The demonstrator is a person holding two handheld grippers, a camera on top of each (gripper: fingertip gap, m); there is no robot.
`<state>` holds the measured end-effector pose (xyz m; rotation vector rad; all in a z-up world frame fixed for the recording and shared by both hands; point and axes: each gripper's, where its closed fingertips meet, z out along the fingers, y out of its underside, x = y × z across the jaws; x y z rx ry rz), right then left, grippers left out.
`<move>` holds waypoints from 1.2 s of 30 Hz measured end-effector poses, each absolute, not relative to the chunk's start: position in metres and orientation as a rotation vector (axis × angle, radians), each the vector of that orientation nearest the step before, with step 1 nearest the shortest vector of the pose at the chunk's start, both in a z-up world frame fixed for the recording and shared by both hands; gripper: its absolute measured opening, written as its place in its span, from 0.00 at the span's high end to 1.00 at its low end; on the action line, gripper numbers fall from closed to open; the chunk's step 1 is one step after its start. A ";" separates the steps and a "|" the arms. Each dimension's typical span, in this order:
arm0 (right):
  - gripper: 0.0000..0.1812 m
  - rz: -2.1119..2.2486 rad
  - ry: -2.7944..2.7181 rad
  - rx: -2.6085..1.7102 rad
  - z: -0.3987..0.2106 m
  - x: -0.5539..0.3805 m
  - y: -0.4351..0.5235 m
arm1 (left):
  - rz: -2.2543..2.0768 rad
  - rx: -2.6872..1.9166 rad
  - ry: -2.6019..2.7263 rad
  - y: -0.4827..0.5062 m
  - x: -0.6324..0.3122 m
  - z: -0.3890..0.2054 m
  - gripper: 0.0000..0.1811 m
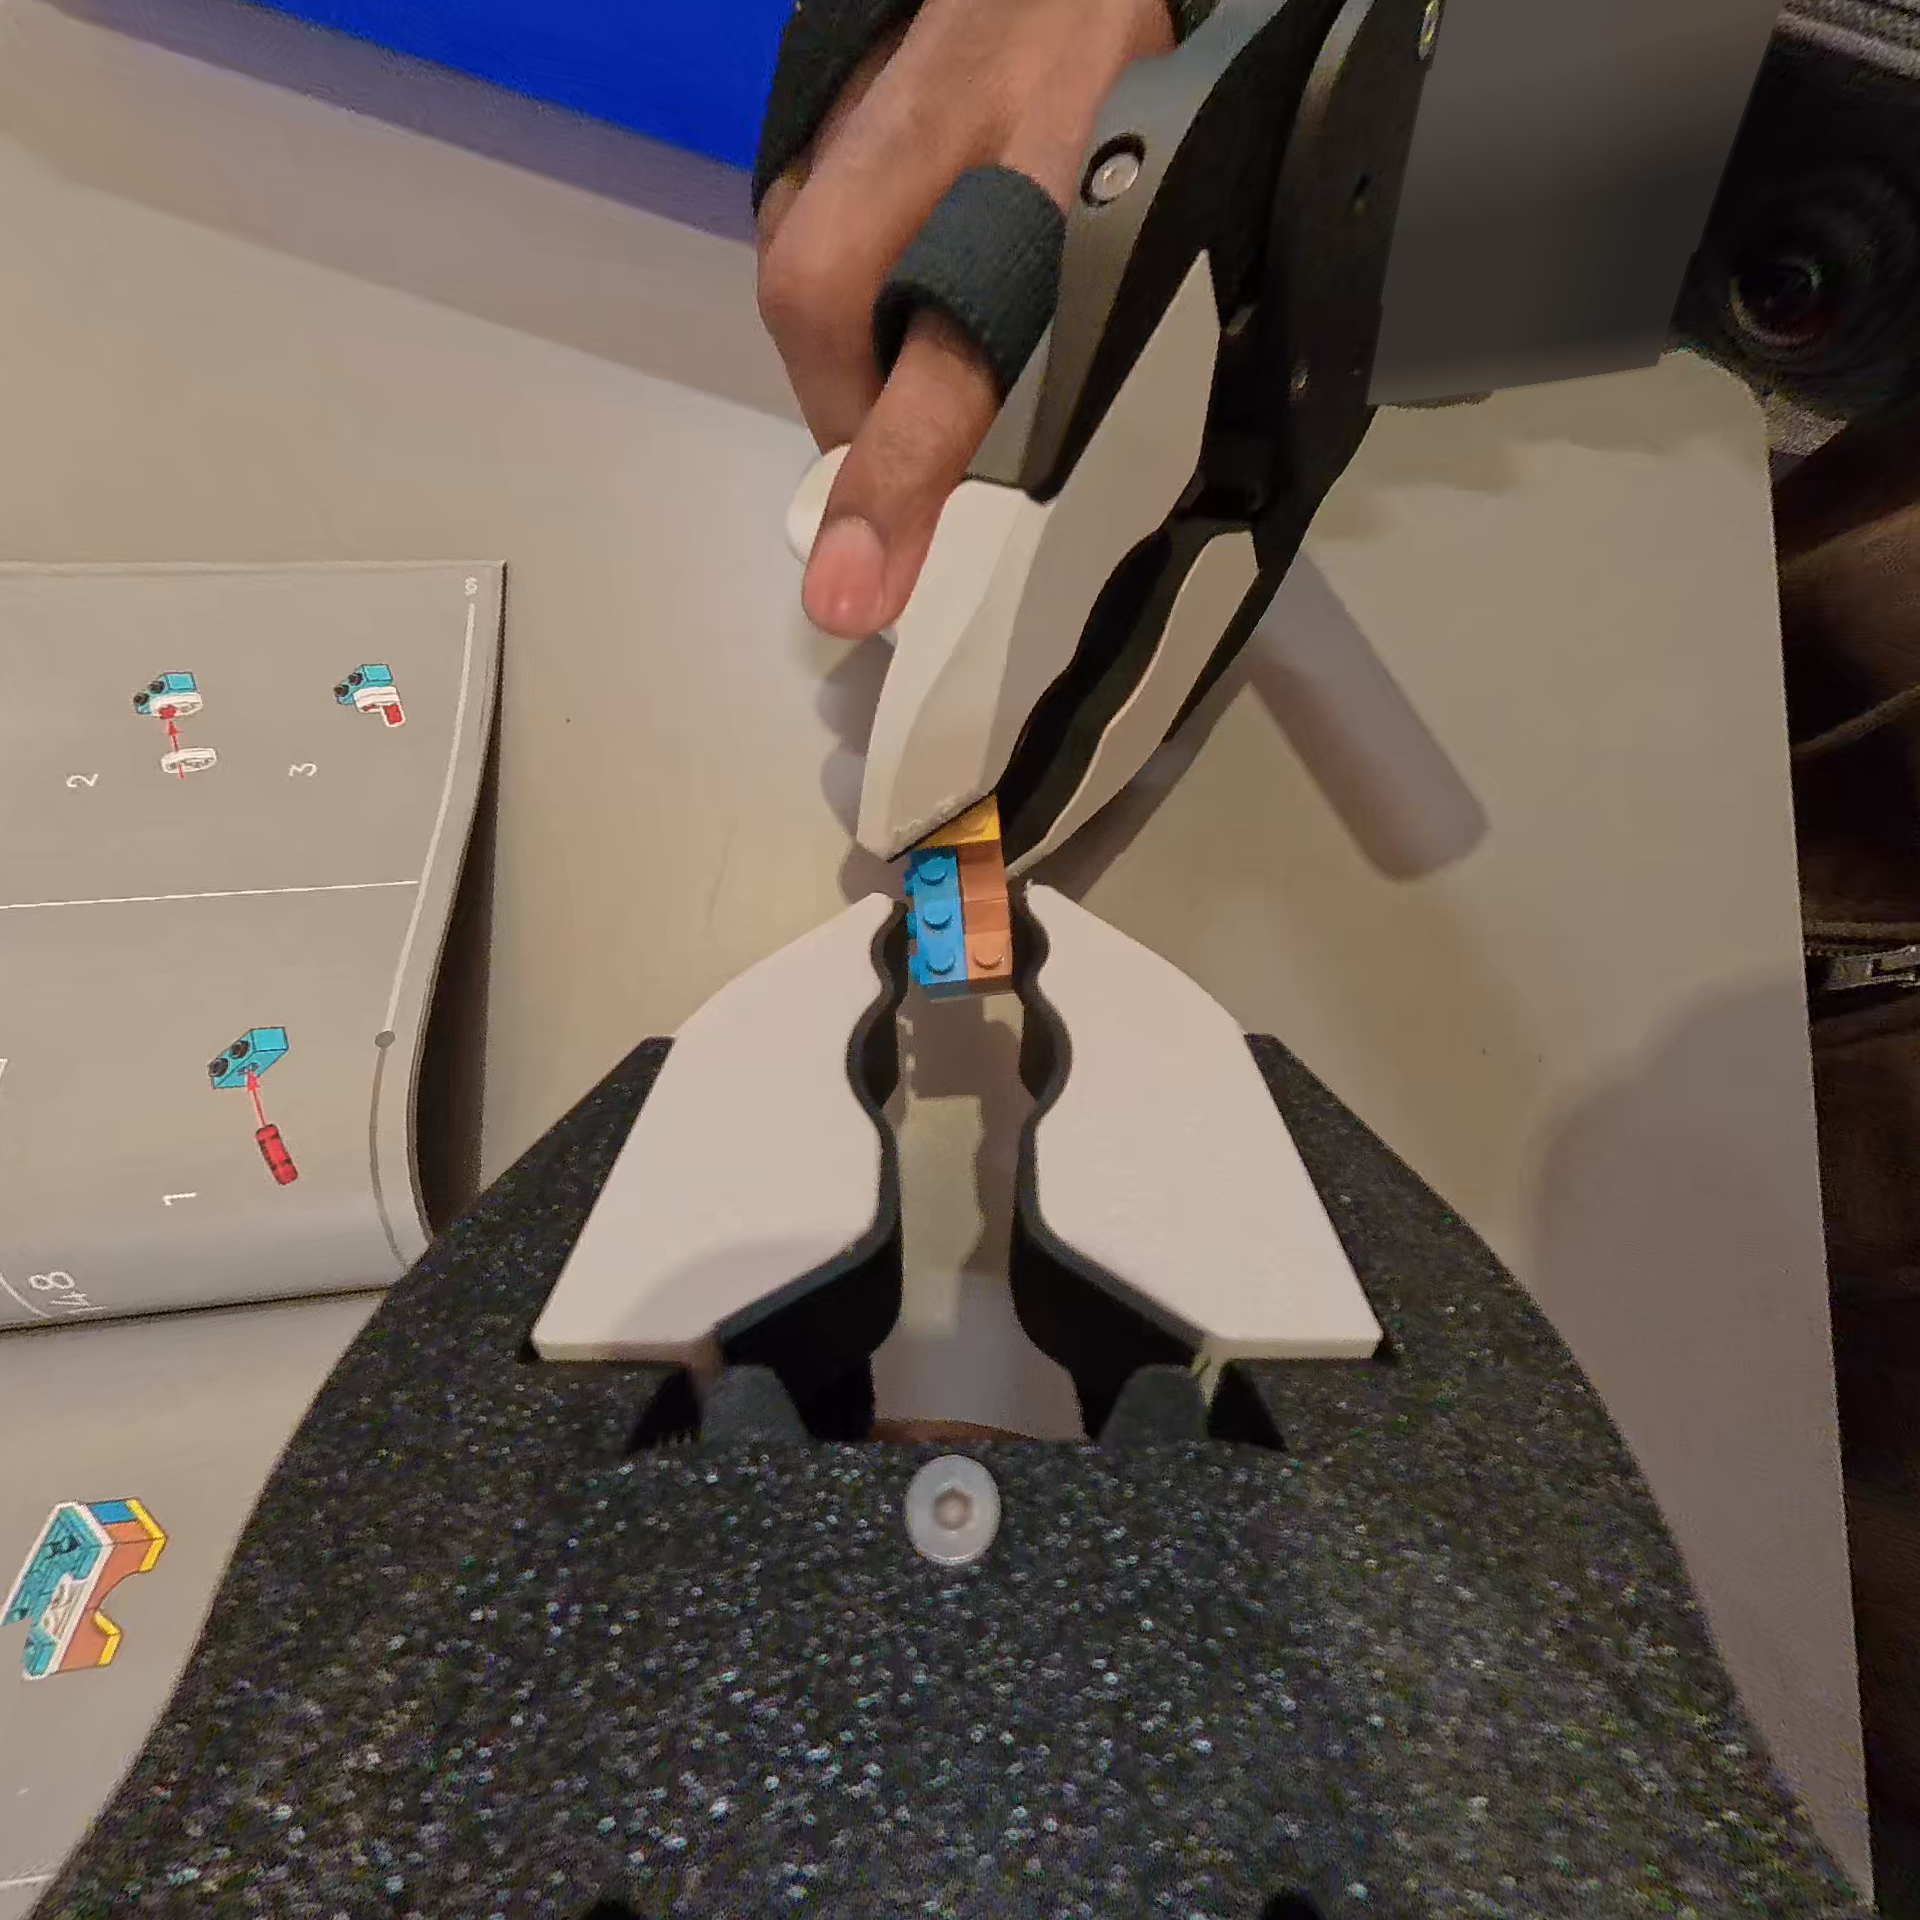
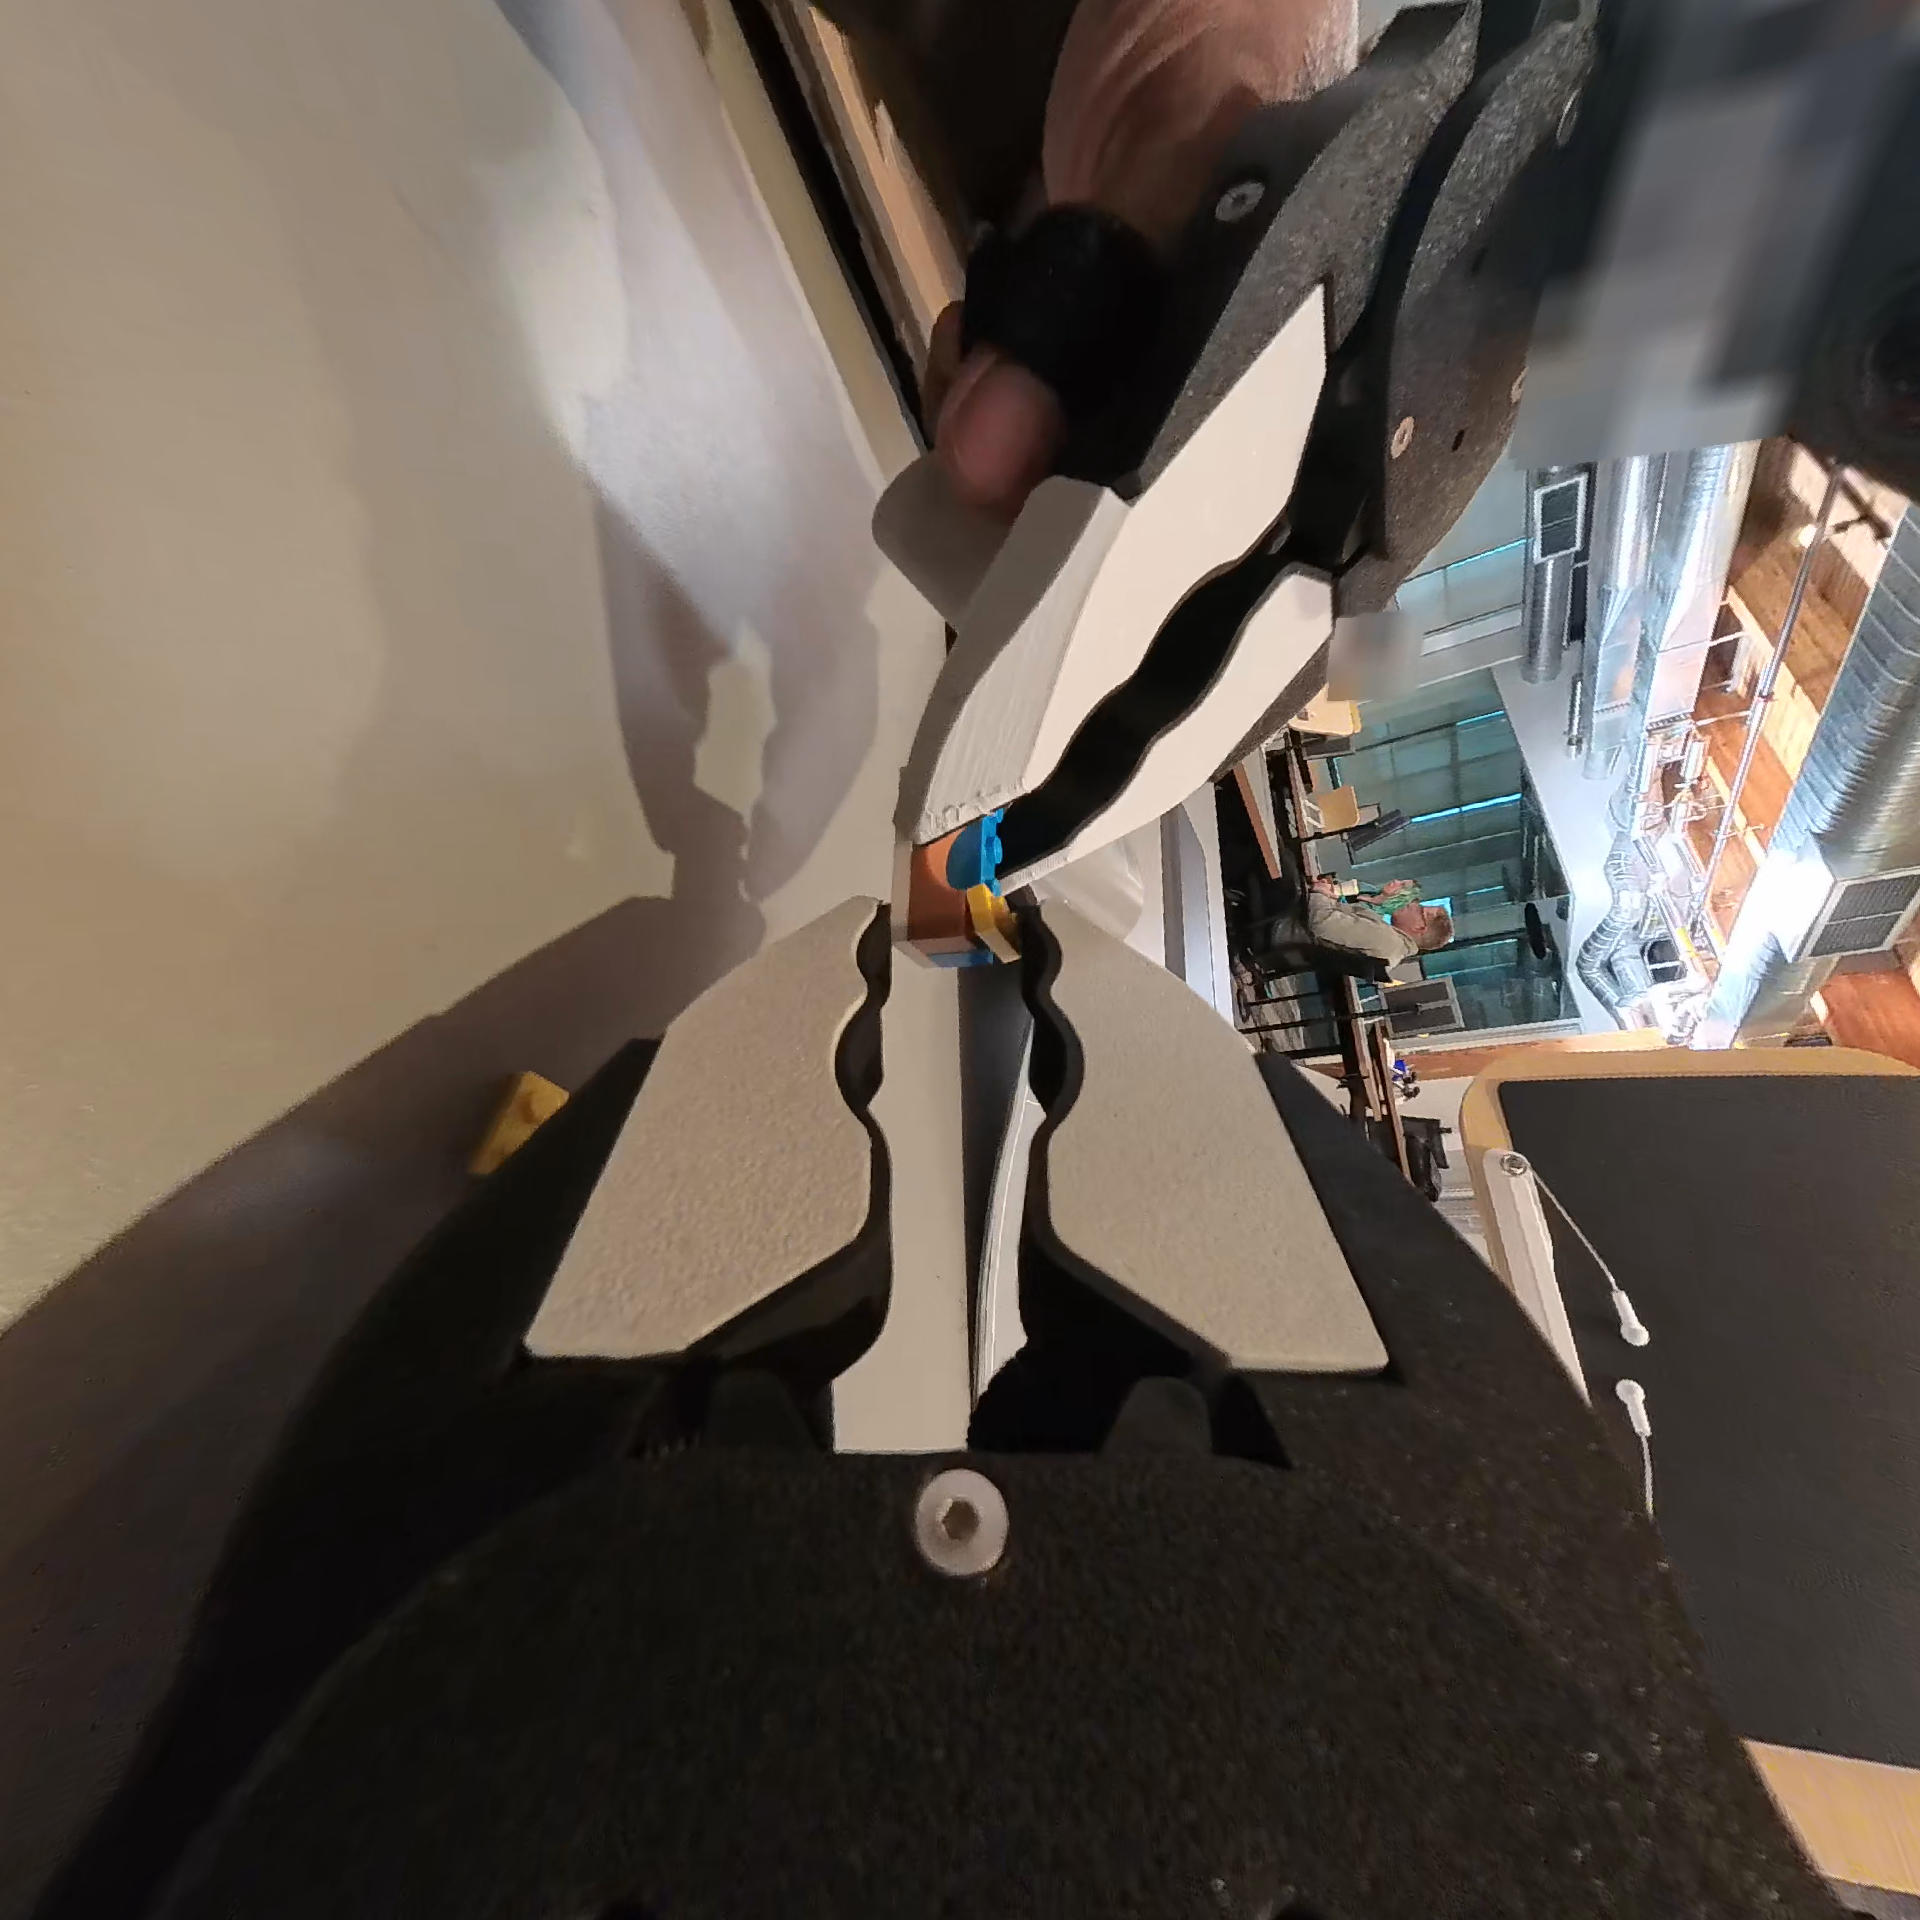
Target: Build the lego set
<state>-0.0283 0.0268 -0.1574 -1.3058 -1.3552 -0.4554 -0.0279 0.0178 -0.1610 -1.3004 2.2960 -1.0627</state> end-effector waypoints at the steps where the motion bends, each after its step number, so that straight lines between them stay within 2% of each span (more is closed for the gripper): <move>1: 0.87 -0.451 -1.355 -1.308 -0.157 -0.028 0.026 | -1.074 -1.300 2.293 0.017 -0.028 -0.161 0.90; 24: 0.88 -0.414 -1.339 -1.345 -0.146 -0.025 0.022 | -1.381 -1.230 2.221 0.012 -0.026 -0.150 0.89; 31: 0.88 -0.384 -1.209 -1.395 -0.136 -0.015 0.029 | -1.504 -1.373 2.024 0.028 -0.019 -0.141 0.73; 36: 0.88 -0.317 -1.111 -1.436 -0.126 -0.012 0.033 | -1.639 -1.448 1.925 0.022 -0.012 -0.141 0.75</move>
